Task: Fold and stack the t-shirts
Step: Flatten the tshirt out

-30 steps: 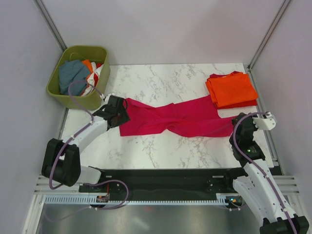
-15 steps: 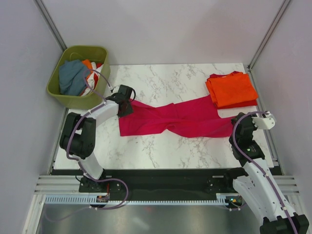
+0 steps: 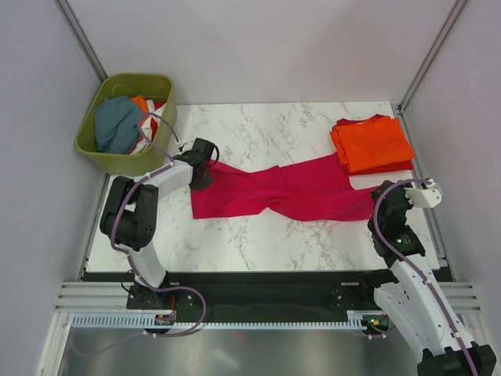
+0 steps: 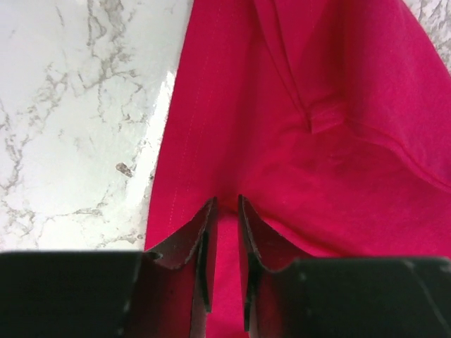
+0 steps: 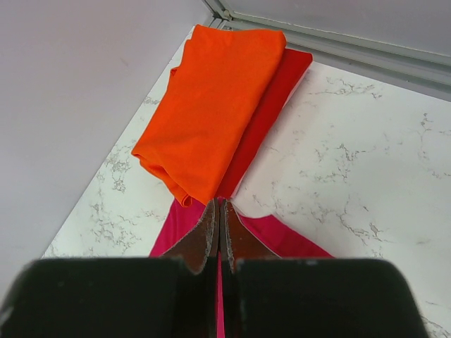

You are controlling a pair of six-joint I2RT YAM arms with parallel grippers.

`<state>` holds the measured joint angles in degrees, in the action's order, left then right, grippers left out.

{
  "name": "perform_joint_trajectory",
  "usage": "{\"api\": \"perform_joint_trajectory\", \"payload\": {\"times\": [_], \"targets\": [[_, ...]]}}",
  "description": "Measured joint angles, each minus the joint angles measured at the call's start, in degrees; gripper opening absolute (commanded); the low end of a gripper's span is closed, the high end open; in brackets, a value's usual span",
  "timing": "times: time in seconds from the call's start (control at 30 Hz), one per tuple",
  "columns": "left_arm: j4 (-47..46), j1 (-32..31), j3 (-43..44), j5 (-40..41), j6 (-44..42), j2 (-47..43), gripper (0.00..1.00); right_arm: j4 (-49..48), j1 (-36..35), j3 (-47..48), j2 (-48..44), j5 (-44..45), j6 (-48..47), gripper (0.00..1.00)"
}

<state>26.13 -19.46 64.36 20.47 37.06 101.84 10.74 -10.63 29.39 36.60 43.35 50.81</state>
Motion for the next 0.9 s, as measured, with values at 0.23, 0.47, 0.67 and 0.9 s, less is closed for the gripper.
{"api": "perform_joint_trajectory", "payload": {"times": [0.23, 0.47, 0.67, 0.9], "targets": [[-0.02, -0.02, 0.00, -1.57, -0.31, 0.87, 0.30, 0.00, 0.00, 0.00, 0.00, 0.00, -0.02, 0.00], [-0.09, -0.02, -0.15, -1.60, -0.31, 0.87, 0.34, 0.00, 0.00, 0.00, 0.02, 0.00, -0.02, 0.00], [-0.09, -0.02, -1.03, -1.79, -0.31, 0.85, 0.11, -0.04, 0.00, 0.00, 0.44, -0.07, 0.00, 0.00], [-0.09, 0.00, -1.22, -2.21, -0.33, 0.04, 0.02, -0.52, 0.02, 0.00, 0.68, -0.46, -0.04, 0.00]]}}
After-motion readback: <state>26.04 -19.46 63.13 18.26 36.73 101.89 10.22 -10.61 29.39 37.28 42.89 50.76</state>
